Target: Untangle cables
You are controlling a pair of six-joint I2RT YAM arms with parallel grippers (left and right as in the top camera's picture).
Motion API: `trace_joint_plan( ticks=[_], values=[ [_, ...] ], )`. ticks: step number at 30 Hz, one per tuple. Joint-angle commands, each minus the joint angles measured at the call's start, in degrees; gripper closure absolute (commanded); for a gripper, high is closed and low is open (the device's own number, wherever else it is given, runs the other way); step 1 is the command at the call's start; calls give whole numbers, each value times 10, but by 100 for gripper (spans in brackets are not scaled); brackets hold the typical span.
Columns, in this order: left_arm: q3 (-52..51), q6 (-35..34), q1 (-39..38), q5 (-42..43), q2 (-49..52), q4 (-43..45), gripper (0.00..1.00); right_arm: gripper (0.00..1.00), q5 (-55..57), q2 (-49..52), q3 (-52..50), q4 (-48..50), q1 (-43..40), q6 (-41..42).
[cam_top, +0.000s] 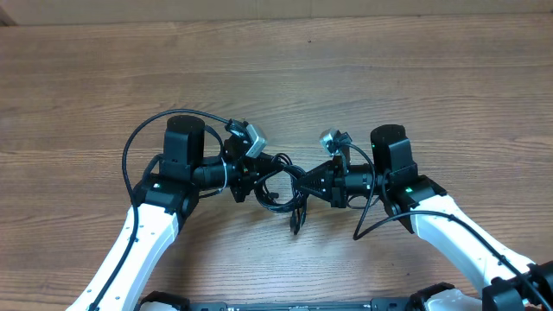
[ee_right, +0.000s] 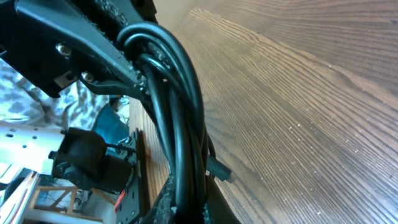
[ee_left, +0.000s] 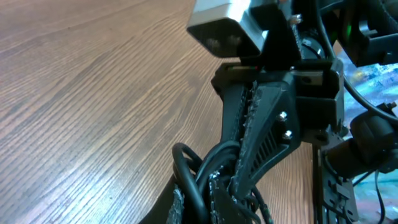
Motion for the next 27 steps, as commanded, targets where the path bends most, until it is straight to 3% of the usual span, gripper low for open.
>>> trace_joint_plan(
  ticks=[1,8,9,12,16,20,23,27],
  values=[
    [9,-11,-4,-36,-7,22,96,96,-5,5,-1,-12,1,1],
    [9,-140,-4,-158,-7,89,95,96,-5,5,-1,-27,1,1],
    [9,-156,-4,-163,-7,96,88,96,-3,5,-1,-26,1,0],
    [9,-172,-4,-163,-7,104,83,96,1,5,-1,-27,1,1],
    [9,-176,-4,-163,-7,104,94,96,1,5,-1,-27,1,1],
    [9,-192,-4,-163,-7,106,95,96,1,5,-1,-27,1,1],
    [9,-223,-5,-150,-7,104,80,96,1,5,-1,-26,1,0],
    [9,-210,-5,-90,-7,104,57,96,7,5,-1,-27,1,1]
  ],
)
